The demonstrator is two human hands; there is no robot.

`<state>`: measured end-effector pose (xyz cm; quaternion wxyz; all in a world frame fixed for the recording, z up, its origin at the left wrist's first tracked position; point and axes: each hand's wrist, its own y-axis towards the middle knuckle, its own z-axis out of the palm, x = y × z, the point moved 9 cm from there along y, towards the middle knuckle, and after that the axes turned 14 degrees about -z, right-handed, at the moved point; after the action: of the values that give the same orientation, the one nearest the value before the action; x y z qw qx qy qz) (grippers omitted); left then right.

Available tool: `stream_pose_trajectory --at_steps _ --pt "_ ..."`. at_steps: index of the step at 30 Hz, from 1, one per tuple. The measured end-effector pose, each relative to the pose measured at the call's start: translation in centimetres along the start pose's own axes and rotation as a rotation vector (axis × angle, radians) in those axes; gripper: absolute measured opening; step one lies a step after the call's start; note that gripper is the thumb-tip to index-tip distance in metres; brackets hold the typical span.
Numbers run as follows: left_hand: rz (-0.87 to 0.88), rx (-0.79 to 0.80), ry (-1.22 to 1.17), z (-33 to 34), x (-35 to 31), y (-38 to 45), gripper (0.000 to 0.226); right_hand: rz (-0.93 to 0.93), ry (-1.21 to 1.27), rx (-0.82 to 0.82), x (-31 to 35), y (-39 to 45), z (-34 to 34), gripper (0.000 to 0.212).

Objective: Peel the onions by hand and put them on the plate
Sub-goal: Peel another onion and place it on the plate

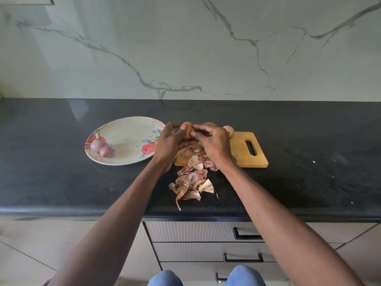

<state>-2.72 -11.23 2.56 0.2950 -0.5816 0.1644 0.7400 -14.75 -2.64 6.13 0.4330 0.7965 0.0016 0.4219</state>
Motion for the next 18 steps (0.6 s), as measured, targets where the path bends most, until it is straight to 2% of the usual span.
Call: stream_pose_trajectory --at_steps 4,9,13,18 --pt "-0.018 0.025 -0.003 0.0 0.2 -0.1 0.024 0.029 -0.019 -0.032 0.0 -0.3 -0.1 0.01" --pt "0.054 -0.061 0.141 -0.5 -0.6 -0.4 0.029 -0.052 -0.167 0.033 0.7 -0.5 0.5 0.004" --pt "0.041 -0.068 0.06 -0.3 -0.3 -0.3 0.033 -0.08 -0.246 0.029 0.9 -0.2 0.5 0.004" --pt "-0.034 0.054 -0.072 0.7 0.3 0.1 0.021 -0.106 -0.241 0.016 1.3 -0.4 0.9 0.003"
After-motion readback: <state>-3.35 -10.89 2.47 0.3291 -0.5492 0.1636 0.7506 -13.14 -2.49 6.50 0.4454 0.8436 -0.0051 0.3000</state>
